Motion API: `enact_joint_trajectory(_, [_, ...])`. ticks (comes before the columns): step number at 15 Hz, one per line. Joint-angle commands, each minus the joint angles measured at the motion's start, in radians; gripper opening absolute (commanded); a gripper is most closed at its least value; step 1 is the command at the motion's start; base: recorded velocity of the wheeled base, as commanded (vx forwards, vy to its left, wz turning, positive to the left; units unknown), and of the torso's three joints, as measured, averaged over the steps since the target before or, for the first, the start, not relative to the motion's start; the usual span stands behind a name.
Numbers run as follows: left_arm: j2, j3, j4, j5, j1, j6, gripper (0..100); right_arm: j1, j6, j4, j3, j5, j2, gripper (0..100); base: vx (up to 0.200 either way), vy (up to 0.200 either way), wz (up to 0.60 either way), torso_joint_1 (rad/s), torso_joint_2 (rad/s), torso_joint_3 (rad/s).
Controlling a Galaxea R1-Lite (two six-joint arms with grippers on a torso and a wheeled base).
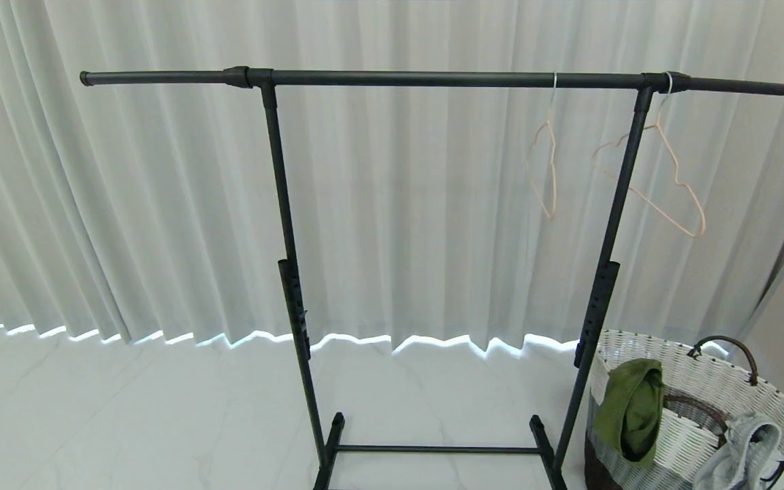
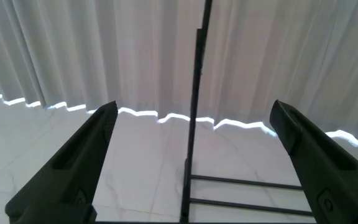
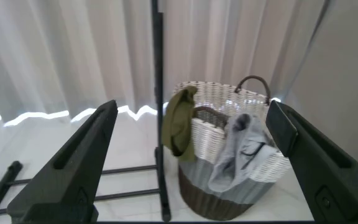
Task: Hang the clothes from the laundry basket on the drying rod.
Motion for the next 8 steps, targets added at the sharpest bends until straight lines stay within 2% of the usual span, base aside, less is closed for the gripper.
enact_joint_trajectory(1, [0.000,0.000,-0.001,-0.001,0.000,0.000,100,0.000,0.000,-0.001,0.000,0.000,0.000,100,0.000,-0.200,0.00,0.002,0.00,0.002])
enact_joint_trajectory(8, [0.000,0.000,-0.001,-0.001,0.000,-0.003,100,0.000,0.001,-0.001,0.000,0.000,0.000,100,0.000,-0.200,0.00,0.002,0.00,0.003])
